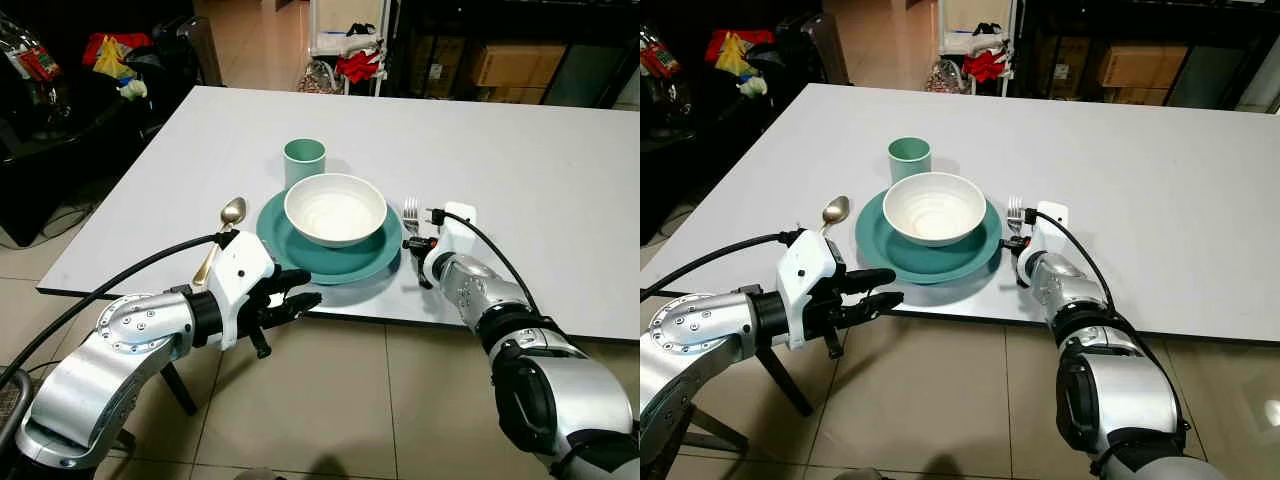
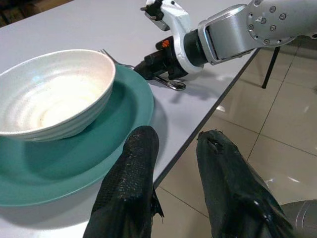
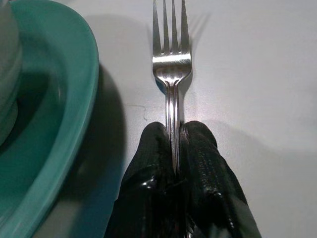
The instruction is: Setting the table
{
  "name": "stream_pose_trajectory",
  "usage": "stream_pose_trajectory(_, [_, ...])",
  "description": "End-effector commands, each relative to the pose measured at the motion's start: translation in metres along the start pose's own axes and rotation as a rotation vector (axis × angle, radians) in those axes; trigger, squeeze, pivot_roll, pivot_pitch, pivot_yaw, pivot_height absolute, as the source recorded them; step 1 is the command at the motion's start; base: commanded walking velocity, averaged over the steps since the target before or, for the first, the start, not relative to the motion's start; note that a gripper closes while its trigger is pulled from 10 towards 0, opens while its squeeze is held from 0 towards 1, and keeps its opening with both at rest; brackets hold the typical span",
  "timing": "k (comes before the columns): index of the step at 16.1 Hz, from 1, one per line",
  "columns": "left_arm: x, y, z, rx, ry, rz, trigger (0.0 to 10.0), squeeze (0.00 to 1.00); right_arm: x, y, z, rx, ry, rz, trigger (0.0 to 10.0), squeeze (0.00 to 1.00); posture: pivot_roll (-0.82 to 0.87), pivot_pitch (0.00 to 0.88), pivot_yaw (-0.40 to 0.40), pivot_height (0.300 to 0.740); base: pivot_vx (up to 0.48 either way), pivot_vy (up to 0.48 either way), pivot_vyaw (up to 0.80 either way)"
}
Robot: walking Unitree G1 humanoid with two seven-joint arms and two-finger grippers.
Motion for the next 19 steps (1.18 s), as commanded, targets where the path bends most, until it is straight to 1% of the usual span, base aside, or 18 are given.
stream_pose_trajectory(1, [-0.002, 0.000, -0.002, 0.007, 0.002, -0.004, 10.0, 0.00, 0.004, 0.000, -0.016, 0.064, -0.006, 0.006, 10.0, 0.00, 0.12, 0.023, 0.003, 0.740, 0.000, 0.000, 0.00])
stream_pose_trajectory(2, [-0.002, 0.000, -0.002, 0.007, 0.003, -0.004, 10.0, 0.00, 0.006, 0.000, -0.015, 0.063, -0.010, 0.009, 10.0, 0.13, 0.12, 0.023, 0.003, 0.740, 0.000, 0.000, 0.00])
stream_pose_trajectory(3, [-0.002, 0.000, -0.001, 0.005, 0.003, -0.004, 10.0, 0.00, 0.008, -0.001, -0.014, 0.060, -0.012, 0.012, 10.0, 0.87, 0.12, 0.022, 0.002, 0.740, 0.000, 0.000, 0.00])
stream_pose_trajectory(4, [-0.002, 0.000, -0.001, 0.003, 0.004, -0.003, 10.0, 0.00, 0.008, -0.001, -0.011, 0.052, -0.008, 0.011, 10.0, 1.00, 0.12, 0.016, 0.001, 0.740, 0.000, 0.000, 0.00])
stream_pose_trajectory(9, [0.003, 0.000, 0.004, -0.028, 0.000, 0.012, 10.0, 0.00, 0.010, -0.001, 0.004, 0.000, -0.016, 0.019, 10.0, 1.00, 0.11, 0.000, -0.001, 0.740, 0.000, 0.000, 0.00])
stream_pose_trajectory(12, [0.011, 0.000, 0.012, -0.077, 0.028, 0.046, 10.0, 0.00, 0.006, 0.004, 0.027, -0.081, 0.001, 0.016, 10.0, 1.00, 0.09, 0.000, -0.004, 0.740, 0.000, 0.000, 0.00])
stream_pose_trajectory(13, [0.015, 0.001, 0.016, -0.114, 0.059, 0.067, 10.0, 0.00, 0.005, 0.019, 0.042, -0.148, 0.038, 0.006, 10.0, 1.00, 0.08, 0.000, -0.011, 0.740, 0.000, 0.000, 0.00])
stream_pose_trajectory(14, [0.016, 0.001, 0.018, -0.132, 0.077, 0.082, 10.0, 0.00, 0.003, 0.032, 0.049, -0.191, 0.061, -0.006, 10.0, 1.00, 0.08, 0.000, -0.013, 0.740, 0.000, 0.000, 0.00])
stream_pose_trajectory(15, [0.021, -0.001, 0.018, -0.154, 0.103, 0.121, 10.0, 0.00, 0.001, 0.055, 0.051, -0.229, 0.084, -0.025, 10.0, 1.00, 0.07, 0.000, -0.005, 0.740, 0.000, 0.000, 0.00])
stream_pose_trajectory(16, [0.027, -0.001, 0.018, -0.177, 0.108, 0.175, 10.0, 0.00, -0.002, 0.074, 0.046, -0.241, 0.101, -0.054, 10.0, 1.00, 0.06, 0.000, 0.001, 0.740, 0.000, 0.000, 0.00])
stream_pose_trajectory(17, [0.036, 0.000, 0.020, -0.216, 0.100, 0.259, 10.0, 0.00, -0.003, 0.092, 0.041, -0.260, 0.125, -0.071, 10.0, 1.00, 0.05, 0.000, 0.013, 0.740, 0.000, 0.000, 0.00])
stream_pose_trajectory(18, [0.039, 0.001, 0.020, -0.228, 0.099, 0.287, 10.0, 0.00, -0.002, 0.098, 0.039, -0.265, 0.135, -0.075, 10.0, 1.00, 0.04, 0.000, 0.014, 0.740, 0.000, 0.000, 0.00])
stream_pose_trajectory(19, [0.051, 0.005, 0.024, -0.284, 0.148, 0.396, 10.0, 0.00, 0.000, 0.117, 0.039, -0.327, 0.130, -0.096, 10.0, 0.98, 0.03, 0.000, 0.019, 0.740, 0.000, 0.000, 0.00])
Point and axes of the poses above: a point about 5 cm out from each wrist's last joint towards the gripper, its own y axis pointing back from the gripper into the wrist, its own z axis along the axis of the wrist's last joint, x = y × z, the point moved 5 cm from there along -y, pointing out of the wrist towards the gripper, and after that the axes turned 14 degrees about y, right-handed, at the moved point
